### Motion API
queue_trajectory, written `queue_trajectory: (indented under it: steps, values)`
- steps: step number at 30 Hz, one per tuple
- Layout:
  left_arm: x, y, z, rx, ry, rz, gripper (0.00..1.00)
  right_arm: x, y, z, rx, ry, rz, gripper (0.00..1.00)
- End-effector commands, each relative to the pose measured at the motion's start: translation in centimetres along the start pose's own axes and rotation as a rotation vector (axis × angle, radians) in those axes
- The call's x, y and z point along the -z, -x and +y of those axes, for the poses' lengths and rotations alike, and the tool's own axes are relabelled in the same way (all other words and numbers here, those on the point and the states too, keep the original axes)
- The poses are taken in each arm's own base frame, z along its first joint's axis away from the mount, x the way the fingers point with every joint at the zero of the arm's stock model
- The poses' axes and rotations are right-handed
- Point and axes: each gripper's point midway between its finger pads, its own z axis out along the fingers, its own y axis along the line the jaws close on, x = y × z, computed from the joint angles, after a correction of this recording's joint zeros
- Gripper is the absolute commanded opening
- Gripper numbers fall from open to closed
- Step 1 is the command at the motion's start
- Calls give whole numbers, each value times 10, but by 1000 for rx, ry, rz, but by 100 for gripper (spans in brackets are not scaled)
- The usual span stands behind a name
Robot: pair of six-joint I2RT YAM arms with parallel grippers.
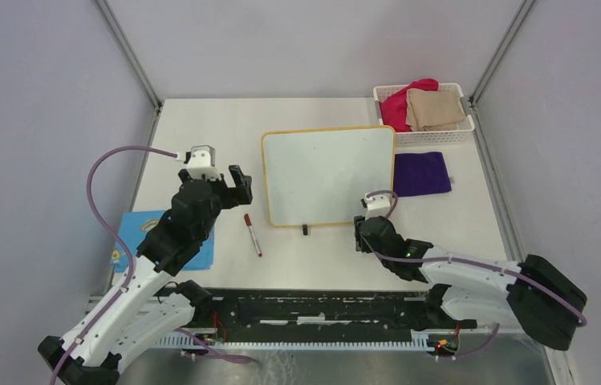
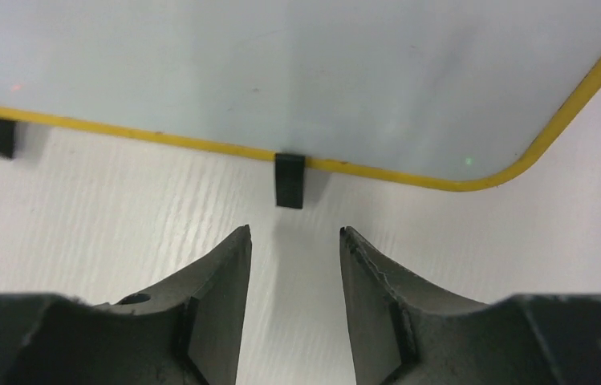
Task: Write a sentence on the whiteboard
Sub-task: Move the whiteboard to the center of the board, then move the whiteboard marker to the center of the board.
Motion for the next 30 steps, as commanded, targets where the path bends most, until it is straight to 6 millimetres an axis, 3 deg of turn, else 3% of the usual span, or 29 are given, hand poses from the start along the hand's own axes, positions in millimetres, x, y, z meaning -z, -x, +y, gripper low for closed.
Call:
queue_trajectory:
  steps: [1,5,8,16,23,30]
  values:
    - [6,19,-18,41,-102,-81,99,31,5,7,85,81,-14,51]
    - [12,25,-30,39,-189,-110,99,57,17,37,179,225,-90,50]
    - [20,31,-38,38,-258,-152,99,77,27,73,264,363,-156,50]
    - [40,50,-33,60,-290,-275,99,91,41,176,421,552,-200,50]
    - [51,58,-29,83,-299,-330,99,71,45,250,415,623,-178,49]
    - [57,67,-17,106,-244,-364,100,46,45,272,396,544,-157,51]
